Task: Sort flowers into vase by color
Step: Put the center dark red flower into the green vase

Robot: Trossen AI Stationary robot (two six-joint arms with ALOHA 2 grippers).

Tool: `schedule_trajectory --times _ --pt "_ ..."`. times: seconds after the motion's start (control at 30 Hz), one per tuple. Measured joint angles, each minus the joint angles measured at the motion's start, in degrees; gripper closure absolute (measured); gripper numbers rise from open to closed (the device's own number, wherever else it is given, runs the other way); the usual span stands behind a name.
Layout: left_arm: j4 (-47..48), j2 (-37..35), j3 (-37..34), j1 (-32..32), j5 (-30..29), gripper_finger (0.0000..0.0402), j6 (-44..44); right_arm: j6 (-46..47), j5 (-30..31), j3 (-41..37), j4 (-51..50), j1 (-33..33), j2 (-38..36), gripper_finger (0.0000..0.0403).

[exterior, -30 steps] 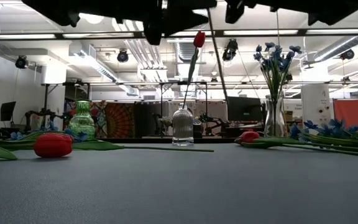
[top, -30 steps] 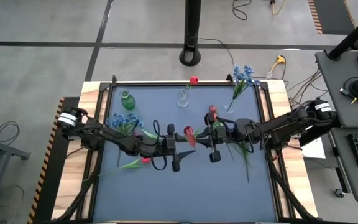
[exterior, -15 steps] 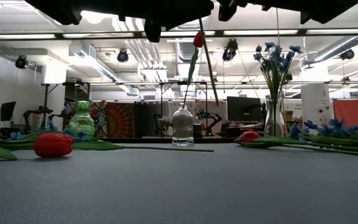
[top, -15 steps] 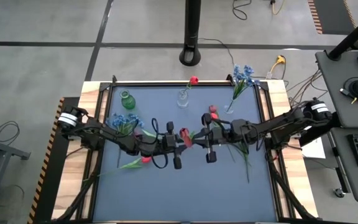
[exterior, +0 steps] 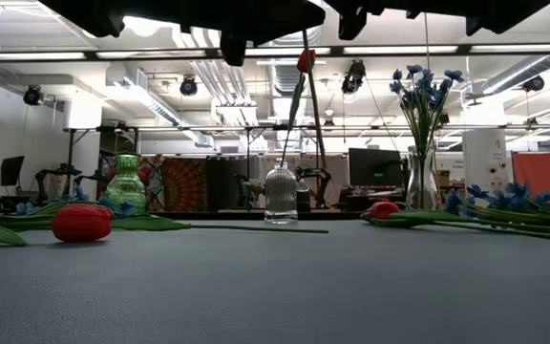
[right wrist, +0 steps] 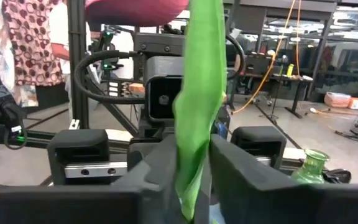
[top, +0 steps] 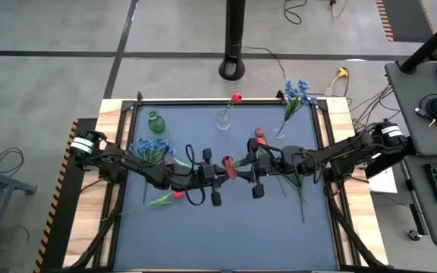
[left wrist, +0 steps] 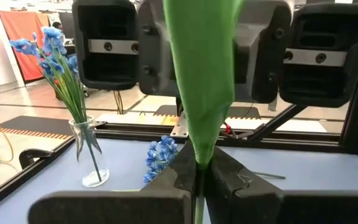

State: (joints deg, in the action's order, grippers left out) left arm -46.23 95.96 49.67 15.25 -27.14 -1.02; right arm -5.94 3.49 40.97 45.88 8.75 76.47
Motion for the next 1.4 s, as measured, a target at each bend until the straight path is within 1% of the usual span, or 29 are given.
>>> schedule_trajectory --times 0.13,0.23,0.33,0.43,0.53,0.67,0.73,0.93,1.07,1.27,1.4 --pt "1.5 -0.7 0.0 0.0 -1.1 0.0401 -0.1 0.4 1.1 0.0 -1.1 0.0 -0.2 0.0261" --pt "4.3 -2.0 -0.1 -0.2 -2.1 0.0401 0.0 0.4 1.2 0.0 -3.1 0.0 -1.7 0.0230" --pt "6.9 -4.2 -0.7 -0.2 -3.3 0.0401 0.1 0.5 3.0 0.0 -5.7 0.0 -4.1 0.0207" --pt "10.6 -7.3 -0.7 -0.2 -3.8 0.0401 0.9 0.4 4.2 0.0 -9.0 0.1 -6.3 0.0194" --pt "16.1 -10.7 -0.7 -0.3 -4.6 0.0401 1.4 0.6 4.7 0.0 -11.0 0.1 -8.0 0.0189" --pt "23.8 -16.0 -0.7 -0.6 -10.7 0.0402 1.5 0.5 7.1 0.0 -13.2 0.1 -9.5 0.0188" --pt "27.9 -19.2 -0.7 -1.1 -12.5 0.0402 1.5 0.6 7.2 0.0 -13.8 0.1 -9.6 0.0188" --pt "37.2 -29.0 -0.7 -4.0 -12.9 0.0402 1.1 1.0 7.1 0.0 -14.5 0.1 -8.8 0.0188" --pt "44.2 -34.7 -0.8 -8.5 -13.5 0.0402 0.2 1.6 7.1 0.0 -14.8 0.1 -8.1 0.0188" --pt "53.6 -42.6 -1.5 -17.6 -14.1 0.0401 0.0 2.2 7.1 0.0 -16.0 0.1 -8.1 0.0188" --pt "55.8 -47.5 -1.5 -23.2 -14.1 0.0401 0.0 2.4 7.1 0.0 -16.6 0.1 -8.1 0.0188"
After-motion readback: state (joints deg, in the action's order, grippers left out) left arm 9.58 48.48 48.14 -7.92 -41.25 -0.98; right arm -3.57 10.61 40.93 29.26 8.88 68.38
